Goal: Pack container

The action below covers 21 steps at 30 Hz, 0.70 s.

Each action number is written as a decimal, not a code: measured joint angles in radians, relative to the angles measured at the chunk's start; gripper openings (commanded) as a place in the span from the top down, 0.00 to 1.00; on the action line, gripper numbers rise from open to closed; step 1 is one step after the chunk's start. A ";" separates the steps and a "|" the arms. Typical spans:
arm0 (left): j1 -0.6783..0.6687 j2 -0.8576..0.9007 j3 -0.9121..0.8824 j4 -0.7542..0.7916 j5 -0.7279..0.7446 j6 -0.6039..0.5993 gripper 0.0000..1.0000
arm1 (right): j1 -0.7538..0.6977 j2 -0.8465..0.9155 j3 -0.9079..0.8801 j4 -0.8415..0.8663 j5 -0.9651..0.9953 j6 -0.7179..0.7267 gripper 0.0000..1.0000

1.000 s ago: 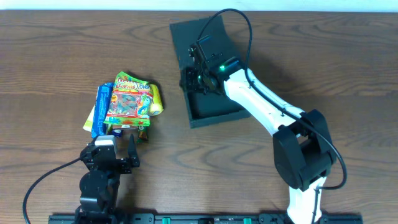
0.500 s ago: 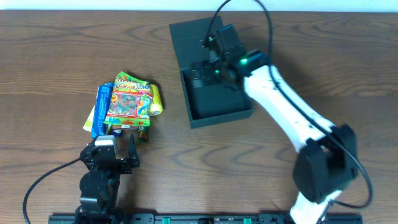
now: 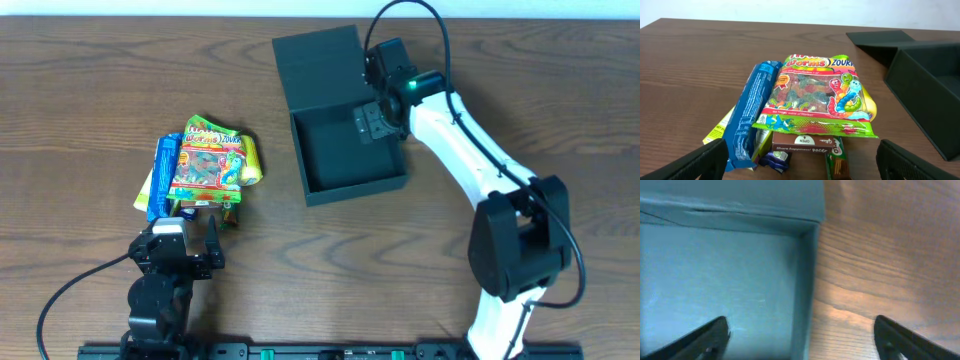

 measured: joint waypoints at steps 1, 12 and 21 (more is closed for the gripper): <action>0.000 0.000 0.000 0.000 0.000 0.000 0.05 | -0.007 0.007 0.000 0.000 0.000 0.003 0.48; 0.000 0.000 0.000 0.000 0.000 0.000 0.05 | -0.021 0.093 0.000 -0.029 -0.058 0.043 0.99; 0.000 0.000 0.000 0.000 0.000 0.000 0.05 | -0.021 0.091 0.003 -0.072 -0.111 0.249 0.98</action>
